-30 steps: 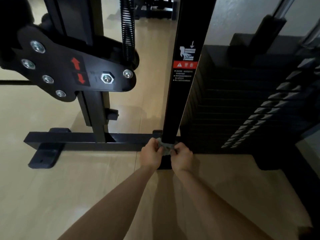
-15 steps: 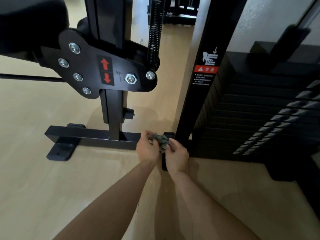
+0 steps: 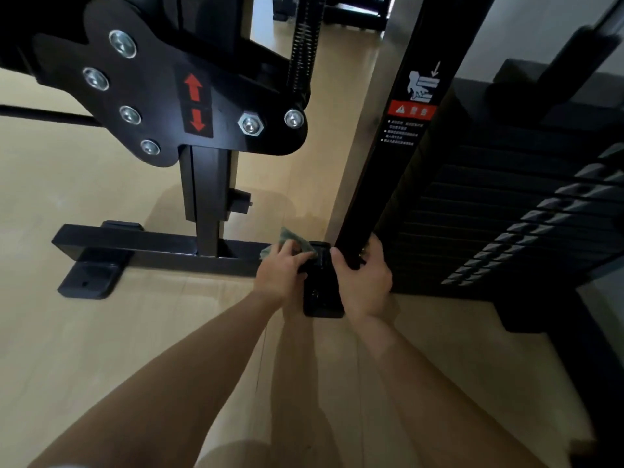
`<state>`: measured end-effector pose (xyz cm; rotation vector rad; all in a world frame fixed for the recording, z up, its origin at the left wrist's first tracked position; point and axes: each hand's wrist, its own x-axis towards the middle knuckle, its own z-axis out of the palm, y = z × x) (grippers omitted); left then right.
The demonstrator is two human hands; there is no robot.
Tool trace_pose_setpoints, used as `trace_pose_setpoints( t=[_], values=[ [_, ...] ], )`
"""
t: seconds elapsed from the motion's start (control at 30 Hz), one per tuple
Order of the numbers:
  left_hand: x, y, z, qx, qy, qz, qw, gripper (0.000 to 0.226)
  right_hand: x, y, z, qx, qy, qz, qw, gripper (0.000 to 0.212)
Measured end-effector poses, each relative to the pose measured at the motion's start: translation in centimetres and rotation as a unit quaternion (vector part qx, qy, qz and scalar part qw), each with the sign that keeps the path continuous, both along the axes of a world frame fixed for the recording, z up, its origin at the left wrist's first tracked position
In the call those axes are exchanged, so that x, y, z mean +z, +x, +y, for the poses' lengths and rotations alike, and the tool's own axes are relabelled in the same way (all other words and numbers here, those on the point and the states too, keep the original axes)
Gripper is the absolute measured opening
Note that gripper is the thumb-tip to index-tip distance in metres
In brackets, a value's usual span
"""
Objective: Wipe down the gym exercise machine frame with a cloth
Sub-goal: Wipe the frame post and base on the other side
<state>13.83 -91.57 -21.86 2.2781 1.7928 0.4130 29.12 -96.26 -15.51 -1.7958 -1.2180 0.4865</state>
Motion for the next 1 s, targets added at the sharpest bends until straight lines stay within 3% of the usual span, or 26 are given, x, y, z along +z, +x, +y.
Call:
trace_pose_setpoints(
  t=[0.1,0.2,0.3,0.4,0.5,0.53,0.63,0.73,1.0],
  values=[
    [0.0,-1.1,0.3,0.047,0.013,-0.016,0.999,0.032,0.6,-0.3,0.6,-0.009,-0.013,-0.001,1.0,0.06],
    [-0.5,-2.4,-0.5,0.16,0.042,-0.106,0.98,0.019,0.4,-0.8,0.4,-0.022,-0.015,-0.021,0.999,0.063],
    [-1.1,-2.1,-2.6,0.283,0.013,-0.298,0.912,0.012,0.1,-1.0,0.4,-0.021,-0.002,-0.039,0.999,0.062],
    [-1.3,0.7,-4.8,0.374,-0.12,-0.54,0.745,0.007,0.1,-1.2,0.3,-0.028,0.008,-0.056,0.998,0.061],
    [-0.4,2.9,-3.9,0.394,-0.223,-0.739,0.499,0.015,0.2,-1.1,0.2,-0.024,0.0,-0.065,0.998,0.06],
    [-0.3,3.1,-3.1,0.388,-0.246,-0.772,0.439,0.02,0.2,-0.9,0.3,-0.021,-0.005,-0.074,0.997,0.059],
    [-0.5,3.5,-1.4,0.384,-0.278,-0.813,0.339,0.03,0.3,-0.2,0.5,-0.009,-0.016,-0.095,0.995,0.053],
    [-0.4,3.5,-1.1,0.389,-0.275,-0.831,0.287,0.03,0.4,-0.4,0.4,-0.01,-0.024,-0.095,0.995,0.054],
    [-0.5,-4.4,-1.5,0.424,-0.21,-0.832,0.291,0.03,0.4,-1.5,0.5,-0.024,-0.035,-0.048,0.998,0.062]
  ],
)
